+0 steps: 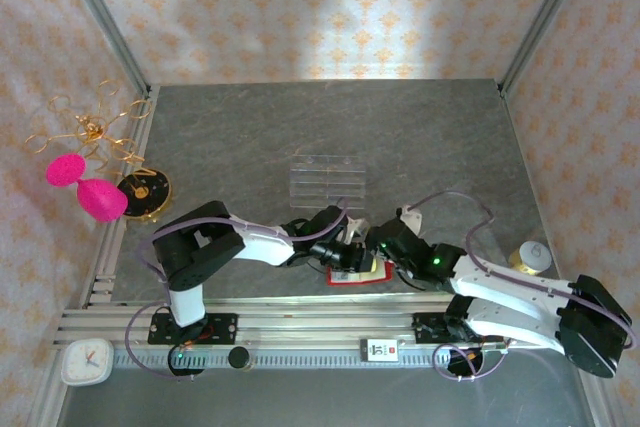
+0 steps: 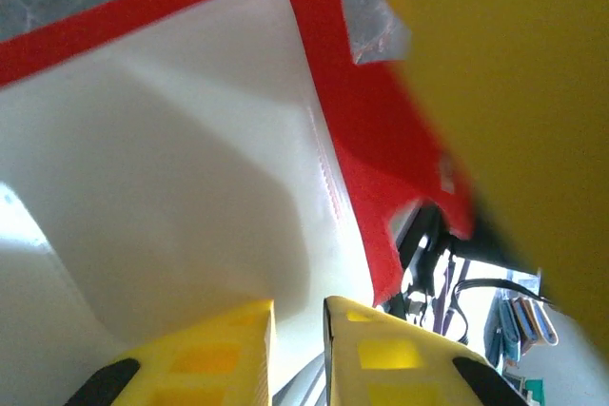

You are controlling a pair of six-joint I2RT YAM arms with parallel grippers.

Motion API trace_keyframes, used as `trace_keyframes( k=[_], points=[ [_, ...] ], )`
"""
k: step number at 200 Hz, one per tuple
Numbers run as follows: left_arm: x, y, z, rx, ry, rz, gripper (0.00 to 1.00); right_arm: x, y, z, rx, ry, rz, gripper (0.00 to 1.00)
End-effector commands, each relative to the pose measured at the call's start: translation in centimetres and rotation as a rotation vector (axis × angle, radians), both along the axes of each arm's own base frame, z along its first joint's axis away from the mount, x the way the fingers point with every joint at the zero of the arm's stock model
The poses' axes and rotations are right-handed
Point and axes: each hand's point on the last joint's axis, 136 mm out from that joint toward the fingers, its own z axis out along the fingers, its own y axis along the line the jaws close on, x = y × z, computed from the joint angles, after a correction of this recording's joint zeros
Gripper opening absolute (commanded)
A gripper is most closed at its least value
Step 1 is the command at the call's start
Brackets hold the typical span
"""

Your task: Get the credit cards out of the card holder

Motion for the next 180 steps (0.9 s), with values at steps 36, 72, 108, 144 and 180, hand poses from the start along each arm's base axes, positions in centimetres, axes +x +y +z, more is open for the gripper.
trace_keyframes(
  k=[36, 72, 108, 144, 180],
  points=[
    [-0.2, -0.2, 0.0, -0.034, 0.008, -0.016, 0.18, -1.7, 1.2, -2.6, 0.107, 0.108, 0.091, 0.56],
    [0.3, 0.3, 0.4, -0.064, 0.007, 0.006, 0.18, -1.9, 1.1, -3.8, 0.071, 0.144, 0.101, 0.30],
    [1.6, 1.5, 3.2, -0.139, -0.055, 0.056, 0.22, -1.9, 0.7, -4.9, 0.028, 0.161, 0.090, 0.07],
    [3.3, 4.6, 5.1, -0.163, -0.121, 0.161, 0.24, -1.5, 0.9, -5.2, 0.021, 0.153, 0.098, 0.05],
    [4.3, 8.2, 3.3, -0.015, -0.195, 0.221, 0.22, -0.7, 2.2, -5.3, 0.019, 0.149, 0.130, 0.03]
  ],
)
